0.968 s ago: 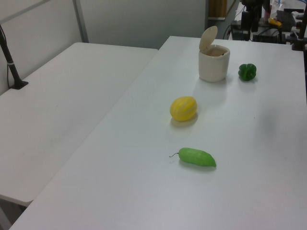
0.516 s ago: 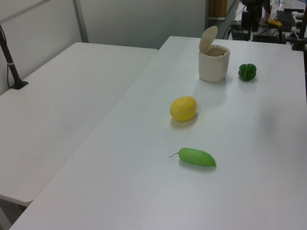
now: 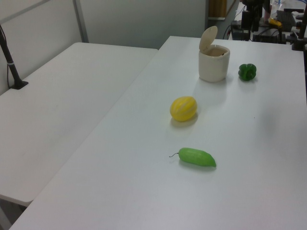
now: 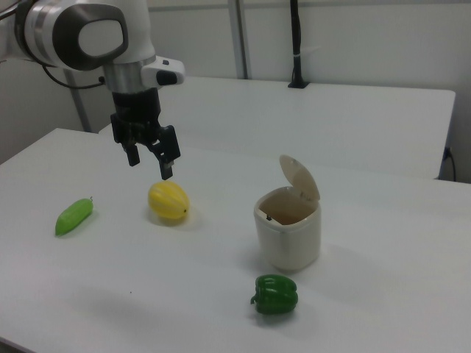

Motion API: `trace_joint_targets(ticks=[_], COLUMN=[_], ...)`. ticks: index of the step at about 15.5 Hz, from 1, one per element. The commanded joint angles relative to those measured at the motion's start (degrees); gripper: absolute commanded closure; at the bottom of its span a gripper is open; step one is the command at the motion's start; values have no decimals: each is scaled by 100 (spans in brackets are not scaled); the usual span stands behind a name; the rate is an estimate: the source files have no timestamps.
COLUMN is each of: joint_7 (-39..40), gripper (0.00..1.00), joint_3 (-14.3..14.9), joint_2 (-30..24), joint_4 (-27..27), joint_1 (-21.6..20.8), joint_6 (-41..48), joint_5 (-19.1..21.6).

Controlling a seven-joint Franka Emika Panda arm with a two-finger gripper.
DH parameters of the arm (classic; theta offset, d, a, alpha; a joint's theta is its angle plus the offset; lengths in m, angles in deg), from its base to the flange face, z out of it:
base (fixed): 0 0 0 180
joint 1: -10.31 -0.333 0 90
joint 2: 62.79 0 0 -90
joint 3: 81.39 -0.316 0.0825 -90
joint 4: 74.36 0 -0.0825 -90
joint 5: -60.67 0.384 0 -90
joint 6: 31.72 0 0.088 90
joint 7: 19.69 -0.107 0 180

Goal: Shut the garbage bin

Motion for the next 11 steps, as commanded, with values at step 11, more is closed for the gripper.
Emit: trace_joint_targets(ticks=[11], joint_7=[-3], gripper=[13], joint_3=[398], joint_2=[-10], joint_4=[106], joint_1=[-289], joint_6=[-44], joint_5=[-107])
